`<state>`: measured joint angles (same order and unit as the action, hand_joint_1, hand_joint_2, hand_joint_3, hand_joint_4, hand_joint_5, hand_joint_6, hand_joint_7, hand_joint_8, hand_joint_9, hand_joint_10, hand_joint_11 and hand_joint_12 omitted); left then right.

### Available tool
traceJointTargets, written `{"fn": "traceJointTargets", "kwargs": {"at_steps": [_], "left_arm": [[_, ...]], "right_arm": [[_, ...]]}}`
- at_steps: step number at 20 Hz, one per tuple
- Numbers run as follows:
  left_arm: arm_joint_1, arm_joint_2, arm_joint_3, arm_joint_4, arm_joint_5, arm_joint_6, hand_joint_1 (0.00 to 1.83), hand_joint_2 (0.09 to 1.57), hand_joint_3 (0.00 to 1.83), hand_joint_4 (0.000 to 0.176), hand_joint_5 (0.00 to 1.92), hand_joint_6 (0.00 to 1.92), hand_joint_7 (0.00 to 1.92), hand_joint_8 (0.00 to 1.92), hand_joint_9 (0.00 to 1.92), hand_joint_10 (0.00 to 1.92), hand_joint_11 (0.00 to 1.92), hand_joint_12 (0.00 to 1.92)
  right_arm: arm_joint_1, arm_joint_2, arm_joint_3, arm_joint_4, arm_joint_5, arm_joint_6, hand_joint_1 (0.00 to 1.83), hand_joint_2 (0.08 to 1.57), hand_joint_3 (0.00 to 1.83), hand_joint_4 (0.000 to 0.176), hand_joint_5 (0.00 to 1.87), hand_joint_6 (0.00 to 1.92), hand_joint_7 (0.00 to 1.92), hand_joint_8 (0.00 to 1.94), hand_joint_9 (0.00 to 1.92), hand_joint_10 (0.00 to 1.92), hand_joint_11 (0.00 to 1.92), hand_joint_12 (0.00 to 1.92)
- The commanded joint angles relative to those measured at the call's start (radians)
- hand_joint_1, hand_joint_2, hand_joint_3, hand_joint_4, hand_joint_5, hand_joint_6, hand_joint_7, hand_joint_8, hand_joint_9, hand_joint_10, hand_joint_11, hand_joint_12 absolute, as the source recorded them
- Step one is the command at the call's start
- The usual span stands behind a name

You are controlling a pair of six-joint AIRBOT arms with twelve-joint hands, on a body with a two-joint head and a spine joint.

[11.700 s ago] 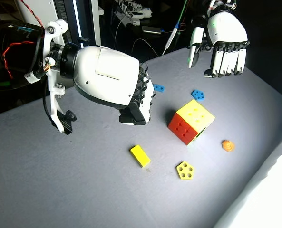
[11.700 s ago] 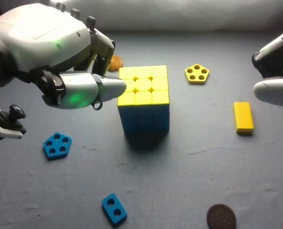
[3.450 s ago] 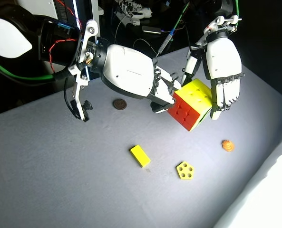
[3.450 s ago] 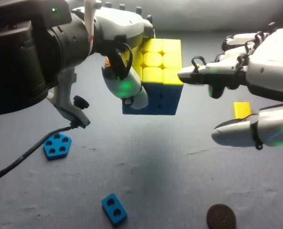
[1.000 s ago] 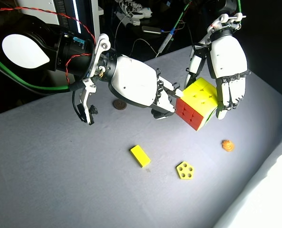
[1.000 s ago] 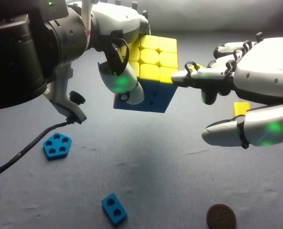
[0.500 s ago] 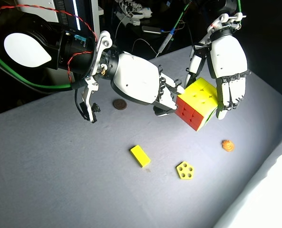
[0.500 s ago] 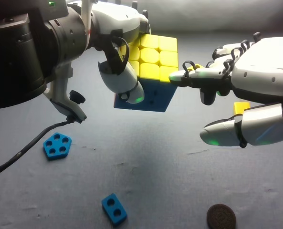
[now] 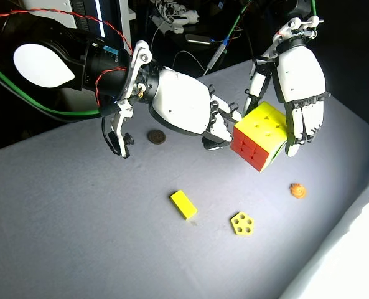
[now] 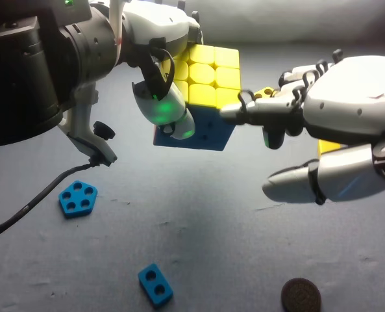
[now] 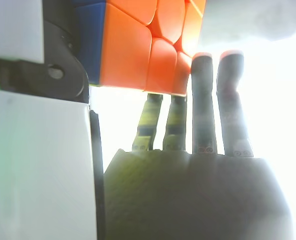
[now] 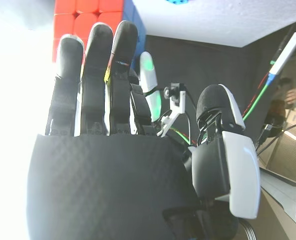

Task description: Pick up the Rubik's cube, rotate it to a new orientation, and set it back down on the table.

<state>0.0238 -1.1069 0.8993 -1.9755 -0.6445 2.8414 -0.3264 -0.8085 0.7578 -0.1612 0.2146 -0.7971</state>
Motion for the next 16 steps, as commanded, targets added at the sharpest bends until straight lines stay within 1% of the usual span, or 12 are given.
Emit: {"fn": "traceJointTargets", "kwargs": {"at_steps": [1,3,4,5,6,9,11,12,13,14,15,16], "left_arm": [[-0.021,0.004,0.003,0.065,0.034,-0.006,1.03,1.41,0.01,0.000,0.47,1.61,0.48,1.91,0.21,1.91,0.28,1.92],[-0.021,0.003,0.003,0.065,0.034,-0.006,1.04,1.41,0.00,0.000,0.48,1.60,0.49,1.92,0.22,1.92,0.29,1.92],[-0.020,0.003,0.003,0.066,0.034,-0.006,1.03,1.34,0.00,0.000,0.58,1.56,0.27,1.86,0.23,1.92,0.31,1.92],[-0.020,0.003,0.003,0.066,0.034,-0.006,1.03,1.33,0.00,0.000,0.60,1.55,0.21,1.85,0.23,1.92,0.29,1.92],[-0.020,0.003,0.003,0.066,0.034,-0.006,1.03,1.39,0.01,0.000,0.50,1.60,0.43,1.91,0.22,1.92,0.29,1.92],[-0.019,0.002,0.002,0.066,0.034,-0.006,1.02,1.42,0.01,0.000,0.46,1.63,0.47,1.92,0.21,1.92,0.29,1.92],[-0.017,0.002,0.002,0.067,0.034,-0.006,1.03,1.42,0.00,0.000,0.45,1.63,0.49,1.92,0.20,1.92,0.28,1.92],[-0.016,0.002,0.002,0.067,0.034,-0.006,1.00,1.36,0.00,0.000,0.55,1.60,0.27,1.85,0.22,1.91,0.28,1.92],[-0.016,0.003,0.002,0.067,0.034,-0.006,1.05,1.39,0.00,0.000,0.51,1.56,0.46,1.90,0.22,1.92,0.27,1.92],[-0.016,0.003,0.002,0.068,0.034,-0.006,1.06,1.40,0.00,0.000,0.50,1.56,0.50,1.90,0.22,1.92,0.27,1.92],[-0.016,0.003,0.003,0.068,0.034,-0.006,0.99,1.36,0.00,0.000,0.54,1.61,0.26,1.88,0.23,1.92,0.29,1.92],[-0.016,0.003,0.003,0.068,0.034,-0.006,0.97,1.35,0.00,0.000,0.55,1.63,0.20,1.87,0.23,1.92,0.29,1.92]], "right_arm": [[0.016,0.002,-0.004,0.014,0.111,0.006,0.14,1.23,0.00,0.000,0.12,0.00,0.47,0.89,0.36,1.48,0.14,1.91],[0.022,0.001,-0.004,0.020,0.107,0.006,0.16,1.22,0.00,0.000,0.14,0.01,0.48,0.89,0.37,1.46,0.15,1.90],[0.028,0.002,-0.004,0.021,0.107,0.007,0.16,1.22,0.00,0.000,0.14,0.01,0.49,0.88,0.36,1.46,0.12,1.92],[0.041,0.004,-0.004,0.022,0.107,0.007,0.15,1.22,0.00,0.000,0.13,0.01,0.48,0.87,0.36,1.45,0.11,1.92],[0.058,0.009,-0.004,0.023,0.107,0.009,0.14,1.22,0.00,0.000,0.12,0.00,0.47,0.87,0.35,1.46,0.12,1.92],[0.087,0.020,-0.003,0.039,0.098,0.009,0.15,1.22,0.00,0.000,0.11,0.00,0.47,0.87,0.35,1.45,0.12,1.92],[0.083,0.019,0.004,0.039,0.097,0.008,0.18,1.21,0.00,0.000,0.13,0.01,0.48,0.89,0.35,1.48,0.13,1.92],[0.079,0.018,0.008,0.039,0.094,0.007,0.16,1.22,0.00,0.000,0.14,0.01,0.48,0.89,0.35,1.48,0.12,1.92],[0.077,0.015,0.013,0.039,0.087,0.007,0.15,1.22,0.00,0.000,0.13,0.01,0.47,0.88,0.35,1.47,0.13,1.92],[0.075,0.013,0.016,0.039,0.083,0.006,0.16,1.22,0.00,0.000,0.13,0.01,0.47,0.88,0.35,1.47,0.12,1.92],[0.070,0.010,0.018,0.039,0.083,0.005,0.15,1.22,0.00,0.000,0.13,0.01,0.46,0.88,0.33,1.46,0.11,1.92],[0.067,0.007,0.019,0.039,0.083,0.005,0.15,1.22,0.00,0.000,0.13,0.00,0.46,0.88,0.33,1.46,0.11,1.92]]}}
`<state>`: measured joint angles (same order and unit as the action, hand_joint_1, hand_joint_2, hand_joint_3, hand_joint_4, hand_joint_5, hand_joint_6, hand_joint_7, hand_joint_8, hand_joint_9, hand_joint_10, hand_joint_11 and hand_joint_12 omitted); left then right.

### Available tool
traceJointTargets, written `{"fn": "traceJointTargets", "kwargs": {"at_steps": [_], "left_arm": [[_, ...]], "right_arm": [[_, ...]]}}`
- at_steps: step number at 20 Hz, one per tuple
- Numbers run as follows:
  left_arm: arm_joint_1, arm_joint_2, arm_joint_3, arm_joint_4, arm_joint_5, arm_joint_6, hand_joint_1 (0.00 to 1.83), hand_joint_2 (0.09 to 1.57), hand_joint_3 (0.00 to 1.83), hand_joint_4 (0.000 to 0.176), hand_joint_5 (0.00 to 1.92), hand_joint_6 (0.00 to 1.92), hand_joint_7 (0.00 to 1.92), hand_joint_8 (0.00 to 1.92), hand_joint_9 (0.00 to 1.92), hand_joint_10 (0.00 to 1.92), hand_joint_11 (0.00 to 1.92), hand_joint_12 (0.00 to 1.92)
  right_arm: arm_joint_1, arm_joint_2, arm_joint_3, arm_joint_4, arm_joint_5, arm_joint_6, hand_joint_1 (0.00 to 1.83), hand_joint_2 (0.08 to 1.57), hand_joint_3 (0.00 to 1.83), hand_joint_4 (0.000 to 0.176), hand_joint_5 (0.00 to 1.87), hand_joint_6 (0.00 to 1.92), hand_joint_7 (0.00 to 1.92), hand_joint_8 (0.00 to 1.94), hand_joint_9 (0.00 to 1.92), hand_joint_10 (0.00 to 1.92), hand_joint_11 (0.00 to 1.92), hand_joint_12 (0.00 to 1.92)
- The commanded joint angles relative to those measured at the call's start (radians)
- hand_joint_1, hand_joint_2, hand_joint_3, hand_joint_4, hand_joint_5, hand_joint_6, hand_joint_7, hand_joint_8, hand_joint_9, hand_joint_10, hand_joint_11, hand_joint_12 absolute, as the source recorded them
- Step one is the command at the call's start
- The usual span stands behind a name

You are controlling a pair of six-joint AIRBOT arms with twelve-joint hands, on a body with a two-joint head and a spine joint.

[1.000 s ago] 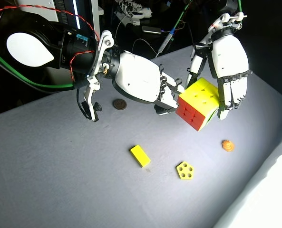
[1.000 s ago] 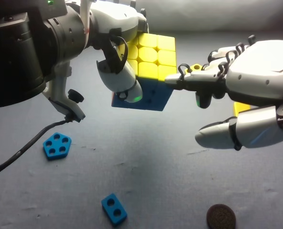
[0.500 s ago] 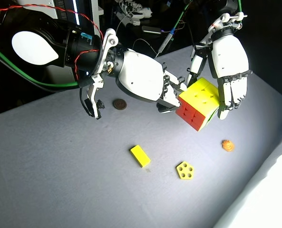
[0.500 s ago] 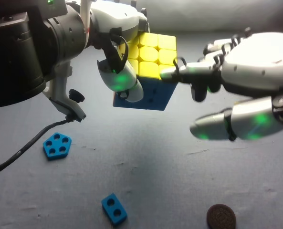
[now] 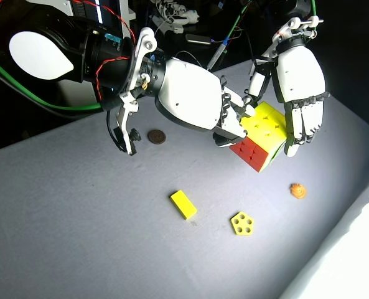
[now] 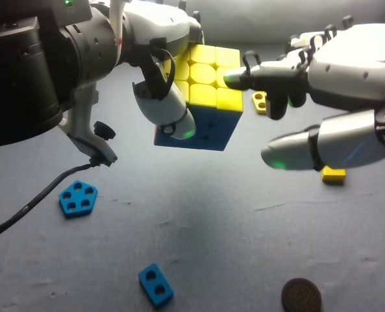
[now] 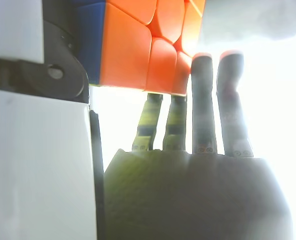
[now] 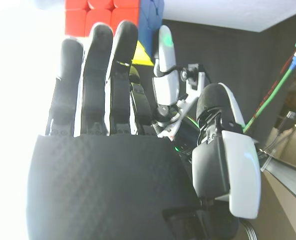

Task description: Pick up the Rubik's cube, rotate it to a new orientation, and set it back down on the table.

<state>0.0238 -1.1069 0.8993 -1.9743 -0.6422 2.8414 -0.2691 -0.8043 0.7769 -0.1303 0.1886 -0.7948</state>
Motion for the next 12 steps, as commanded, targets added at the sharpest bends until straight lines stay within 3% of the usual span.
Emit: {"fn": "traceJointTargets", "kwargs": {"at_steps": [1,2,3,5,6,7,12], "left_arm": [[-0.016,0.002,0.004,0.067,0.032,-0.006,1.01,1.41,0.01,0.000,0.47,1.64,0.43,1.91,0.23,1.91,0.30,1.92],[-0.016,0.002,0.004,0.067,0.032,-0.006,1.02,1.42,0.01,0.000,0.46,1.63,0.47,1.92,0.21,1.92,0.29,1.92],[-0.016,0.002,0.004,0.067,0.032,-0.006,1.01,1.36,0.00,0.000,0.55,1.60,0.26,1.86,0.22,1.92,0.30,1.92],[-0.016,0.002,0.003,0.067,0.032,-0.006,0.99,1.35,0.00,0.000,0.55,1.63,0.18,1.87,0.22,1.92,0.30,1.92],[-0.015,0.003,0.003,0.067,0.032,-0.006,1.02,1.41,0.00,0.000,0.48,1.63,0.42,1.91,0.21,1.92,0.28,1.92],[-0.015,0.003,0.003,0.067,0.032,-0.006,1.03,1.42,0.00,0.000,0.46,1.63,0.48,1.92,0.23,1.92,0.29,1.92],[-0.015,0.002,0.003,0.067,0.032,-0.006,1.04,1.41,0.00,0.000,0.47,1.61,0.50,1.91,0.24,1.90,0.30,1.92]], "right_arm": [[0.005,0.001,0.000,0.008,0.109,0.003,0.16,1.22,0.00,0.000,0.13,0.01,0.47,0.88,0.35,1.47,0.13,1.92],[0.000,-0.002,0.000,0.008,0.103,0.002,0.16,1.22,0.00,0.000,0.14,0.01,0.48,0.89,0.35,1.47,0.13,1.92],[-0.005,-0.003,0.000,0.008,0.094,0.002,0.15,1.22,0.00,0.000,0.13,0.01,0.49,0.88,0.36,1.47,0.12,1.92],[-0.014,-0.005,0.000,0.008,0.088,0.002,0.15,1.21,0.00,0.000,0.13,0.01,0.49,0.88,0.35,1.47,0.13,1.92],[-0.015,-0.008,0.000,0.009,0.078,0.002,0.15,1.21,0.00,0.000,0.14,0.01,0.49,0.87,0.35,1.47,0.13,1.92],[-0.016,-0.010,0.000,0.012,0.076,0.002,0.16,1.21,0.00,0.000,0.14,0.01,0.49,0.87,0.35,1.47,0.13,1.92],[-0.022,-0.018,0.000,0.029,0.046,0.001,0.15,1.22,0.00,0.000,0.12,0.00,0.47,0.87,0.33,1.48,0.10,1.92]]}}
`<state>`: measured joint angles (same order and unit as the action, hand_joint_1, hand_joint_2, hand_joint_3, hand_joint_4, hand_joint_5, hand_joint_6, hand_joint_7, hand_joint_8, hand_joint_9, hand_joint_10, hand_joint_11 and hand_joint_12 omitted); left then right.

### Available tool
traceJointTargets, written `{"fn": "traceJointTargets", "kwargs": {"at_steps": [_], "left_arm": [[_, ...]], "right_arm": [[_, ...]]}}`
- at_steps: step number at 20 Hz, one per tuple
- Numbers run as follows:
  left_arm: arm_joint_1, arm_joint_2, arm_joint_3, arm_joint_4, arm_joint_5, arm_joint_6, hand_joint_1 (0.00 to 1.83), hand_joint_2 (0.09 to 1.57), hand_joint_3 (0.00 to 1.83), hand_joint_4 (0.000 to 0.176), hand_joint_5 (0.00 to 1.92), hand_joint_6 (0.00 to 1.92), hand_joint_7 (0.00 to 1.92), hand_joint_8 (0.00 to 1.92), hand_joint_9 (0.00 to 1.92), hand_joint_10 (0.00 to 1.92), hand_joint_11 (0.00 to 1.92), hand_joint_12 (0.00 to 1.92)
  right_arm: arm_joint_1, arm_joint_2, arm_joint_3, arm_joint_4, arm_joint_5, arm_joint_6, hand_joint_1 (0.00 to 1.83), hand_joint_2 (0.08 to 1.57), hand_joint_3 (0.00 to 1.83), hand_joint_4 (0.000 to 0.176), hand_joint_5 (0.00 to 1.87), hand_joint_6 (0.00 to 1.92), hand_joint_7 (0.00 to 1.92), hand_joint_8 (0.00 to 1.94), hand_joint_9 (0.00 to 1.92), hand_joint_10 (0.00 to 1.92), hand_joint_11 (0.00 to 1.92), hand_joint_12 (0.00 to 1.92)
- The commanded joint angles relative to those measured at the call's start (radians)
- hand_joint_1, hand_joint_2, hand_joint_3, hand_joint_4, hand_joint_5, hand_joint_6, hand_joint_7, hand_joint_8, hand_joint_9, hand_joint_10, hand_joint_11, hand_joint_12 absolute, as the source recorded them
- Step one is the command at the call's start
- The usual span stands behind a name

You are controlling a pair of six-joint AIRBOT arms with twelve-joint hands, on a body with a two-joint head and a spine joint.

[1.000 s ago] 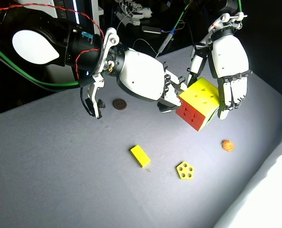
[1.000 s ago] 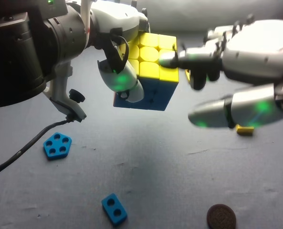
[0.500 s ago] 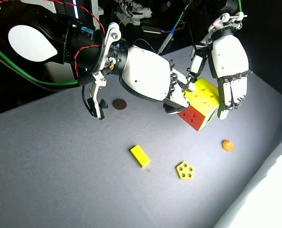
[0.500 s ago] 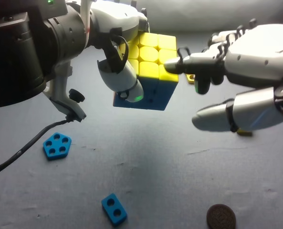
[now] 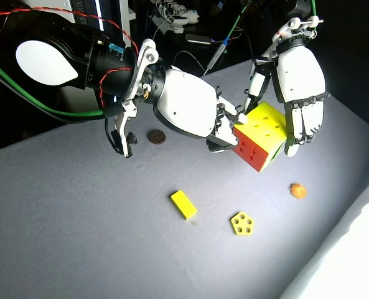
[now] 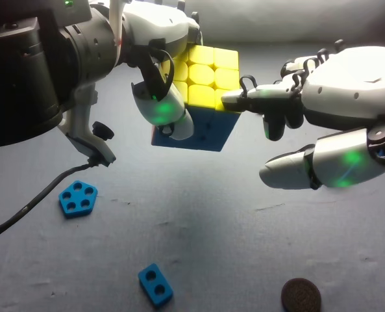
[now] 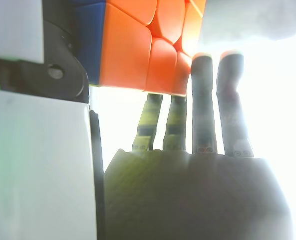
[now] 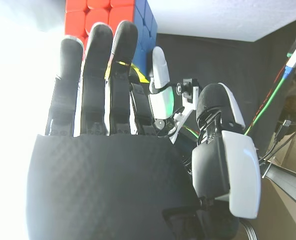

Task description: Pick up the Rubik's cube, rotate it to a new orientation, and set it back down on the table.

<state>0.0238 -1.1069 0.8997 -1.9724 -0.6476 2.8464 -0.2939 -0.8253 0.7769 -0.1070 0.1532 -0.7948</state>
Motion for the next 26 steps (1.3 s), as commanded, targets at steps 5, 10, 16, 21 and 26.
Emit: {"fn": "traceJointTargets", "kwargs": {"at_steps": [5,10,16,21,26], "left_arm": [[-0.016,0.002,0.001,0.065,0.038,-0.011,1.02,1.35,0.00,0.000,0.55,1.59,0.27,1.85,0.23,1.92,0.29,1.92],[-0.014,0.002,0.001,0.065,0.038,-0.011,1.04,1.40,0.00,0.000,0.48,1.59,0.51,1.88,0.24,1.88,0.28,1.92],[-0.013,0.002,0.000,0.066,0.038,-0.011,1.05,1.40,0.00,0.000,0.47,1.60,0.52,1.87,0.25,1.87,0.30,1.92],[-0.014,0.002,0.001,0.066,0.038,-0.011,1.02,1.42,0.00,0.000,0.46,1.64,0.49,1.91,0.22,1.92,0.27,1.92],[-0.014,0.003,0.001,0.066,0.037,-0.011,1.02,1.42,0.00,0.000,0.44,1.65,0.49,1.92,0.23,1.92,0.28,1.92]], "right_arm": [[-0.018,-0.004,0.000,0.008,0.069,0.001,0.16,1.22,0.00,0.000,0.13,0.00,0.49,0.84,0.35,1.46,0.12,1.92],[-0.017,-0.013,0.000,0.011,0.070,0.002,0.16,1.22,0.00,0.000,0.13,0.00,0.47,0.90,0.33,1.52,0.11,1.92],[-0.018,-0.046,0.016,0.013,0.069,-0.004,0.15,1.22,0.00,0.000,0.14,0.00,0.47,0.89,0.33,1.50,0.13,1.92],[-0.024,-0.063,0.030,0.014,0.040,-0.004,0.16,1.22,0.00,0.000,0.15,0.00,0.46,0.89,0.31,1.52,0.09,1.92],[-0.034,-0.080,0.045,0.015,0.017,-0.005,0.16,1.23,0.00,0.000,0.14,0.00,0.45,0.90,0.31,1.54,0.10,1.92]]}}
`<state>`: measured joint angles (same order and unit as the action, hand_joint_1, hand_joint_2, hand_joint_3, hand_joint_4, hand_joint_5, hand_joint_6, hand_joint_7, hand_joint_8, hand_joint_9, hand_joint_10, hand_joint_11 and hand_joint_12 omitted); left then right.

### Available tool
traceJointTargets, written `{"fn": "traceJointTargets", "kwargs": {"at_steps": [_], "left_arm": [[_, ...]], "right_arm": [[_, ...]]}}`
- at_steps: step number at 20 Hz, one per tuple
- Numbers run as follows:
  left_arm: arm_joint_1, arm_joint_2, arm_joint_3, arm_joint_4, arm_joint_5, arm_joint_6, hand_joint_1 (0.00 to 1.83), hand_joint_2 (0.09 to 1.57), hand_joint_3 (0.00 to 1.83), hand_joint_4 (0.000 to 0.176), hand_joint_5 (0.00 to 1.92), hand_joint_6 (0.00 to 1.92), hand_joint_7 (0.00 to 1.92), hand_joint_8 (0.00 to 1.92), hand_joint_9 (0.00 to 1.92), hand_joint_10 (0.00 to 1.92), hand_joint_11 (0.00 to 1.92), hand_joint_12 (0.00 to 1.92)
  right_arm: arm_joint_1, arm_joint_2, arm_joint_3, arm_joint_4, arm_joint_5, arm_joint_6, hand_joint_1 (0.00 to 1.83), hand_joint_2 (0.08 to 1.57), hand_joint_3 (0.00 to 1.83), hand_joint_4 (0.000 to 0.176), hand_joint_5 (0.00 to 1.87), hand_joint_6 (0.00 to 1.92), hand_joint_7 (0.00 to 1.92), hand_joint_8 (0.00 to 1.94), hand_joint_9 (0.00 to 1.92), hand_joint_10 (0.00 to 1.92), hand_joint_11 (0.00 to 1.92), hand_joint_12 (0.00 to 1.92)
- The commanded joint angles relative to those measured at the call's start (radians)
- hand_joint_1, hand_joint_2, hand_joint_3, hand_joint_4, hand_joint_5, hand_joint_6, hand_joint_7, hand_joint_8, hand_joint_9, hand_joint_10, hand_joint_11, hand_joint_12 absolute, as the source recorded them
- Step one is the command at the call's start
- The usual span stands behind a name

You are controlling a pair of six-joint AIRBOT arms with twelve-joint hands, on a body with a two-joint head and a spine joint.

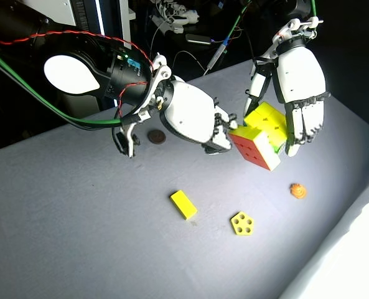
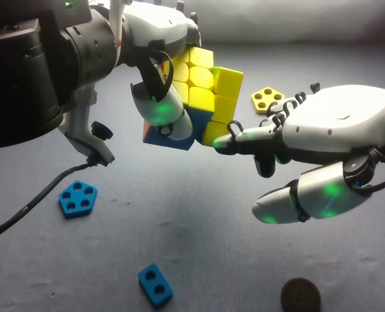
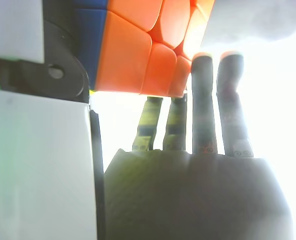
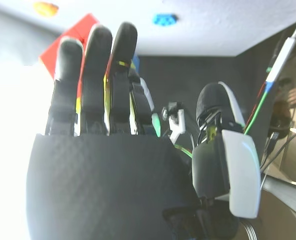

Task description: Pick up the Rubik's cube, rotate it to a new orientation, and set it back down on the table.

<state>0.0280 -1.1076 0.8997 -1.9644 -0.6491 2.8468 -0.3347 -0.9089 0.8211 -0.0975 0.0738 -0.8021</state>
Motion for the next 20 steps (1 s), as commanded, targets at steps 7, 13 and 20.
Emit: {"fn": "traceJointTargets", "kwargs": {"at_steps": [7,13,20], "left_arm": [[-0.018,0.003,0.001,0.058,0.039,-0.012,1.03,1.42,0.00,0.000,0.46,1.64,0.49,1.90,0.24,1.91,0.30,1.92],[-0.017,0.003,0.002,0.058,0.039,-0.012,1.06,1.40,0.00,0.000,0.51,1.55,0.49,1.92,0.23,1.92,0.29,1.92],[-0.017,0.003,0.003,0.058,0.039,-0.012,1.04,1.42,0.00,0.000,0.47,1.61,0.49,1.92,0.23,1.92,0.31,1.92]], "right_arm": [[0.018,-0.013,0.033,0.032,0.101,0.002,0.16,1.22,0.00,0.000,0.16,0.00,0.43,0.93,0.30,1.54,0.15,1.92],[0.018,-0.027,0.037,0.032,0.112,0.001,0.14,1.22,0.00,0.000,0.15,0.00,0.43,0.93,0.31,1.53,0.14,1.92],[0.013,-0.052,0.052,0.037,0.113,-0.001,0.15,1.23,0.00,0.000,0.13,0.00,0.41,0.95,0.33,1.49,0.23,1.86]]}}
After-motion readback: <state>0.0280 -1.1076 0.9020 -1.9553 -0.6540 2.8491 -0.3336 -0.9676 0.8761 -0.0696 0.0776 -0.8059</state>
